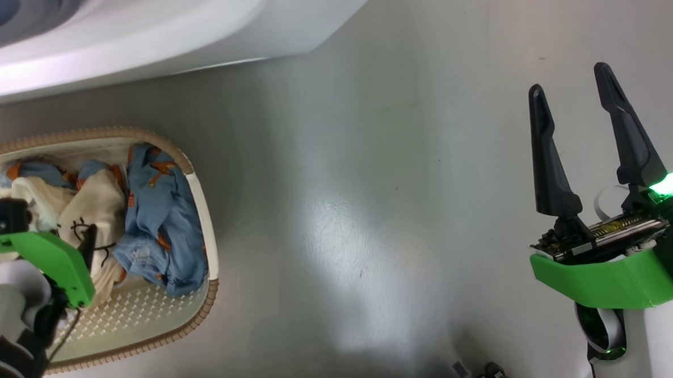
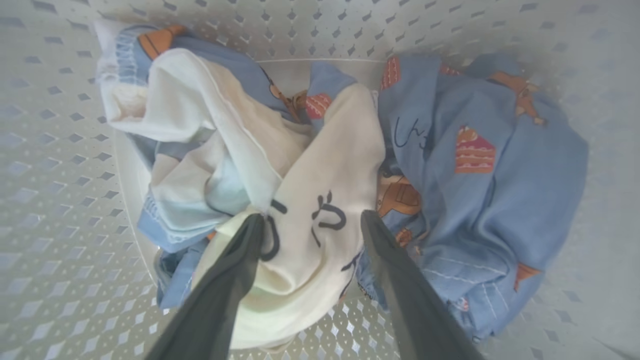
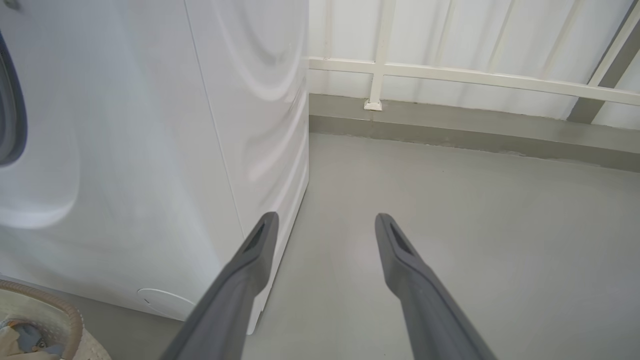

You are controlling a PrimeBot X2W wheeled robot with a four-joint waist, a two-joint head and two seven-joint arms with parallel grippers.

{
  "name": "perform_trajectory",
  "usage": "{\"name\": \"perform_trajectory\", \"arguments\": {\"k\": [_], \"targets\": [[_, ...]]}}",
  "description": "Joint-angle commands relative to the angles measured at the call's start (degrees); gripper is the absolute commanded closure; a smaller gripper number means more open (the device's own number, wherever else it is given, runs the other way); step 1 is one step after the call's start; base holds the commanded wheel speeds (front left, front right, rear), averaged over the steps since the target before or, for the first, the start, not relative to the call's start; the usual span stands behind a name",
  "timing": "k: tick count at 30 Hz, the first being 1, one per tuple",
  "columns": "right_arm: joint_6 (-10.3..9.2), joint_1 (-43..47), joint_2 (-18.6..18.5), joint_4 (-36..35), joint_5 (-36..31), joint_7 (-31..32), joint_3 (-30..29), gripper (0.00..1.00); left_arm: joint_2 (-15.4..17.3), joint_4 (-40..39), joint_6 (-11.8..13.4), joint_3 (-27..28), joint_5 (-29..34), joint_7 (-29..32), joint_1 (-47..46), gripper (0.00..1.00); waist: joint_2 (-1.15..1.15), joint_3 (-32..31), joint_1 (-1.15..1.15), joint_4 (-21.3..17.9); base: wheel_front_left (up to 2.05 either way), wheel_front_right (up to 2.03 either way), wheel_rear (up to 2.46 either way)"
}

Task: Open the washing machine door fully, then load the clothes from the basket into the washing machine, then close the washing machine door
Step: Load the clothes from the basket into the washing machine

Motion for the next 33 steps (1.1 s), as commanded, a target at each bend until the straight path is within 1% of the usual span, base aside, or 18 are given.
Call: {"name": "perform_trajectory", "arguments": {"k": [1,4,6,13,19,20,21,22,29,33], "targets": [[0.48,0.99,-0.24,-1.76,-0.49,-0.27,1.08,0.0,3.06,0.66,-0.08,0.71,-0.05,-0.78,-0.57,0.0,0.0,0.49,0.0,0.02,0.0,0.0,0.0],[0.48,1.08,-0.17,-1.86,-0.54,-0.27,0.97,0.0,3.31,2.13,0.0,0.24,0.61,-2.26,-1.82,0.0,0.0,0.97,0.0,0.27,0.0,0.0,0.0],[0.48,1.07,-0.19,-1.73,-0.56,-0.27,1.16,0.0,3.27,2.69,-0.02,0.11,0.56,-2.23,-2.16,0.0,0.0,1.34,0.0,0.42,0.0,0.0,0.0],[0.48,1.13,-0.58,-1.82,-0.74,-0.27,2.07,0.0,1.5,2.02,-0.06,-0.49,-1.71,0.82,-1.37,0.0,0.0,1.46,0.0,0.51,0.0,0.0,0.0],[0.48,1.22,-1.23,-2.35,-0.83,-0.27,2.59,0.0,1.53,0.1,-0.07,-1.68,-3.91,3.42,-0.95,0.0,0.0,1.31,0.0,0.47,0.0,0.0,0.0],[0.48,1.23,-1.29,-2.4,-0.87,-0.27,2.74,0.0,1.61,-0.03,-0.07,-1.92,-4.23,3.76,-0.87,0.29,0.0,1.21,0.0,0.43,0.0,0.0,0.0],[0.48,1.3,-1.38,-2.42,-0.88,-0.27,2.88,0.0,1.72,-0.81,-0.07,-2.41,-5.09,4.74,-0.63,0.91,0.0,1.01,0.0,0.41,0.0,0.0,0.0],[0.48,1.35,-1.41,-2.44,-0.86,-0.27,2.9,0.0,1.85,-1.19,-0.07,-2.57,-5.57,4.93,-0.56,1.0,0.0,0.91,0.0,0.41,0.0,0.0,0.0],[0.48,1.44,-1.51,-2.54,-0.78,-0.27,2.8,0.0,2.49,-3.6,-0.07,-2.85,-9.18,4.76,-0.02,1.0,0.0,0.31,0.0,0.49,0.0,0.0,0.0],[0.48,1.28,-1.0,-2.5,-0.68,-0.27,2.2,0.0,2.59,-4.47,-0.07,-3.14,-10.94,2.4,0.36,1.0,0.0,-0.8,0.0,1.12,0.0,0.0,0.0]]}}
